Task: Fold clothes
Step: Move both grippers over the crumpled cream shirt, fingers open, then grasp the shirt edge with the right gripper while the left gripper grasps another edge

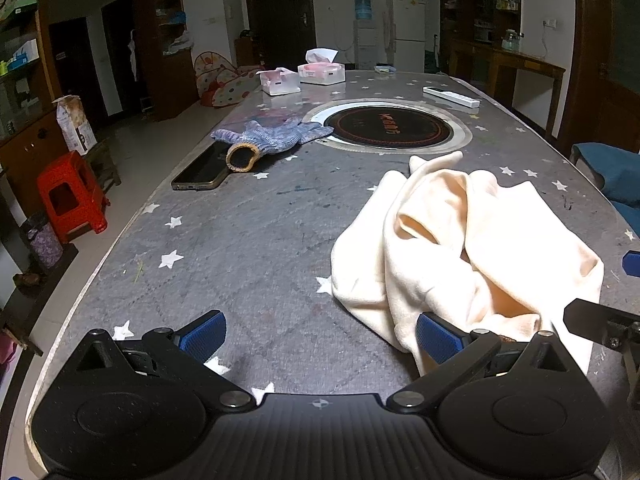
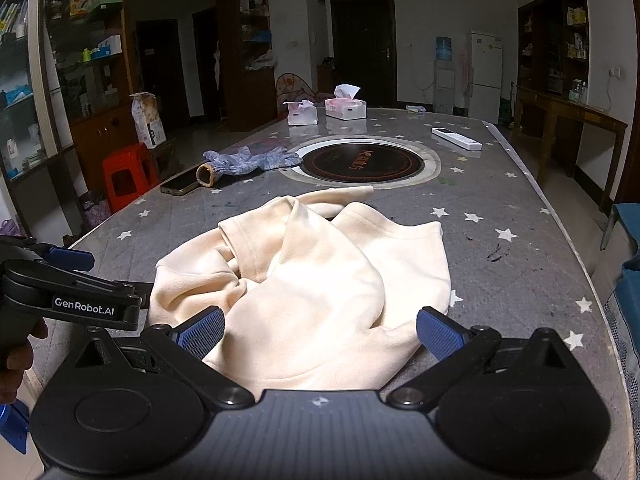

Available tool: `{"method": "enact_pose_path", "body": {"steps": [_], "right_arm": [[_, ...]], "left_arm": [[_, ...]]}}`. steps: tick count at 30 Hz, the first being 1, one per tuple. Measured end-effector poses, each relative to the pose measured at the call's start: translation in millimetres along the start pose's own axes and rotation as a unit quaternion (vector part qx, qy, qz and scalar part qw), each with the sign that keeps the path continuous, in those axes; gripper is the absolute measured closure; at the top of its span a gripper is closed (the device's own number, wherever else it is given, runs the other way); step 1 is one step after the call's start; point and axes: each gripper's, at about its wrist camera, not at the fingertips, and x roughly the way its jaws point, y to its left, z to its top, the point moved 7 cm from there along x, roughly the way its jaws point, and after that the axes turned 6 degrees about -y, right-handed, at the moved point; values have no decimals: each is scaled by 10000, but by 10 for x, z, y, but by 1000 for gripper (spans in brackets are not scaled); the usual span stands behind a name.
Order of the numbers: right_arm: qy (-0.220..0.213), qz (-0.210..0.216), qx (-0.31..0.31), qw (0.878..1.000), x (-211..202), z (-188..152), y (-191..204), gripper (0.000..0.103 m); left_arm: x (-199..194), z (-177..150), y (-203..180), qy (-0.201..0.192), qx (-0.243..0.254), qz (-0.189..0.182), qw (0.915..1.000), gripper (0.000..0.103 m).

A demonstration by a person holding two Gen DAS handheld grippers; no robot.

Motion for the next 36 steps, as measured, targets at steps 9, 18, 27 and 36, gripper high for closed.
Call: {"method": "enact_pose_path", "body": {"steps": [9, 18, 27, 36], "right_arm": [[12, 2, 2, 10000, 37, 23, -27, 0], [-31, 52, 175, 9998, 89, 116, -131, 1], [39, 215, 115, 9997, 299, 275, -174, 11], [227, 487, 121, 9985, 748, 430, -137, 25]], "left_arm": [[35, 45, -5, -22, 39, -19, 10000, 0], [78, 147, 29, -91, 19, -54, 9999, 0], [129, 263, 97, -171, -40, -72, 9998, 0], [271, 373, 171, -188, -103, -101, 9997, 0]]}}
